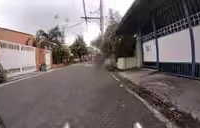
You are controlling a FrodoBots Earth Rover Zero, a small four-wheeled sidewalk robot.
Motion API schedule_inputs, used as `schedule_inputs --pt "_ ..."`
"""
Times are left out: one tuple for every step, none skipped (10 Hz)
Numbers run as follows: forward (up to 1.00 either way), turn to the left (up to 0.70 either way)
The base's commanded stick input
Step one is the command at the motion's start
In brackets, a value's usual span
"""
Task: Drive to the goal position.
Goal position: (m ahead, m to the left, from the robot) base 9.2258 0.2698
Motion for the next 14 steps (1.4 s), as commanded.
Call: schedule_inputs --pt "0.70 -0.07" --pt "0.70 -0.03" --pt "0.70 0.00" --pt "0.70 0.00" --pt "0.70 0.00" --pt "0.70 -0.01" --pt "0.70 0.00" --pt "0.70 0.00" --pt "0.70 0.00" --pt "0.70 0.00" --pt "0.70 0.00" --pt "0.70 0.00" --pt "0.70 0.00" --pt "0.70 0.02"
